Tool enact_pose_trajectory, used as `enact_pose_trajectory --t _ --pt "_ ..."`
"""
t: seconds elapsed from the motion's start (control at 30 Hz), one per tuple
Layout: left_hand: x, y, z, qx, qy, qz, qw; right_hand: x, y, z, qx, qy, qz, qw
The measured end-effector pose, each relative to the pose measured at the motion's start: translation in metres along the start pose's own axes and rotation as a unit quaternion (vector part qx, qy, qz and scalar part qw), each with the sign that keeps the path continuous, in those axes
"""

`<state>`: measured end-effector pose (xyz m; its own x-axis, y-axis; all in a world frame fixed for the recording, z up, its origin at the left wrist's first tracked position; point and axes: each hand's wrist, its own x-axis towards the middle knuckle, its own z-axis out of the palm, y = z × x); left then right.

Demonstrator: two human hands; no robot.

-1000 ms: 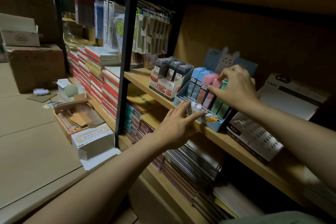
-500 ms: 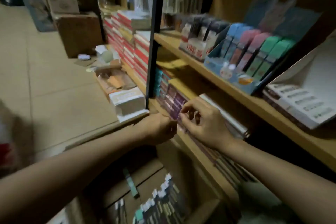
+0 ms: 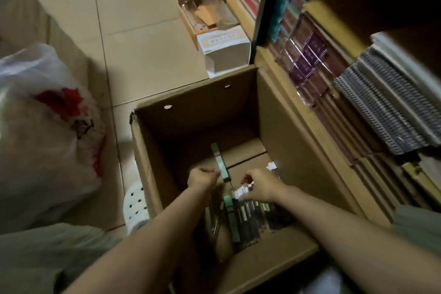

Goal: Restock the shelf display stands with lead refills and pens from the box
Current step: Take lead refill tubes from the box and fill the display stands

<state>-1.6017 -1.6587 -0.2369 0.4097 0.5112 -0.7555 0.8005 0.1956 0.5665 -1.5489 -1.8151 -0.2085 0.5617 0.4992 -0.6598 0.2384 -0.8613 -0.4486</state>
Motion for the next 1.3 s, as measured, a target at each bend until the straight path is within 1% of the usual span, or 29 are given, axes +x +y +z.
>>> enact_pose_trajectory --t 0.07,0.1,0.13,0.2,0.27,0.37,0.47,0.53,0.63,0.7,0.77,0.83,0.93,1.0,1.13,1.2,1.3 --pt "0.010 -0.014 0.017 -0.038 0.046 -0.020 0.998 0.013 -0.001 0.021 -0.101 -0.036 -0.016 0.994" --pt "0.014 -0.016 0.022 -0.042 0.065 -0.019 0.997 0.020 -0.001 0.031 -0.151 -0.041 -0.028 0.987" --pt "0.018 -0.017 0.025 -0.038 0.082 -0.014 0.996 0.026 -0.001 0.040 -0.191 -0.036 -0.042 0.980" --pt "0.026 -0.018 0.029 -0.019 0.100 -0.001 0.995 0.037 0.001 0.055 -0.235 -0.020 -0.062 0.970" --pt "0.036 -0.019 0.034 0.026 0.103 0.024 0.994 0.043 0.004 0.067 -0.248 0.002 -0.067 0.966" --pt "0.048 -0.015 0.042 0.158 0.105 0.088 0.978 0.049 0.010 0.077 -0.251 0.030 -0.076 0.965" --pt "0.054 -0.009 0.046 0.245 0.140 0.131 0.950 0.054 0.013 0.073 -0.213 0.032 -0.060 0.975" --pt "0.056 -0.009 0.046 0.276 0.156 0.145 0.937 0.055 0.015 0.066 -0.197 0.037 -0.044 0.979" --pt "0.053 -0.011 0.043 0.269 0.155 0.149 0.939 0.055 0.020 0.054 -0.154 0.058 -0.028 0.986" --pt "0.050 -0.014 0.039 0.258 0.144 0.150 0.943 0.054 0.021 0.048 -0.100 0.086 -0.024 0.991" --pt "0.046 -0.015 0.035 0.219 0.118 0.148 0.957 0.052 0.020 0.041 -0.020 0.117 -0.012 0.993" --pt "0.039 -0.015 0.033 0.152 0.077 0.129 0.977 0.051 0.019 0.032 0.076 0.144 0.007 0.987" --pt "0.025 -0.017 0.031 0.040 0.042 0.084 0.995 0.047 0.021 0.015 0.225 0.150 0.017 0.963" --pt "0.015 -0.020 0.031 0.002 0.013 0.067 0.998 0.042 0.026 0.005 0.256 0.172 0.026 0.951" --pt "-0.007 -0.030 0.033 -0.013 -0.037 0.051 0.998 0.031 0.034 -0.008 0.291 0.226 0.045 0.929" --pt "-0.018 -0.034 0.036 -0.029 -0.069 0.043 0.996 0.026 0.035 -0.010 0.323 0.229 0.060 0.916" --pt "-0.033 -0.036 0.038 -0.036 -0.116 0.046 0.992 0.020 0.032 -0.009 0.326 0.207 0.063 0.921"
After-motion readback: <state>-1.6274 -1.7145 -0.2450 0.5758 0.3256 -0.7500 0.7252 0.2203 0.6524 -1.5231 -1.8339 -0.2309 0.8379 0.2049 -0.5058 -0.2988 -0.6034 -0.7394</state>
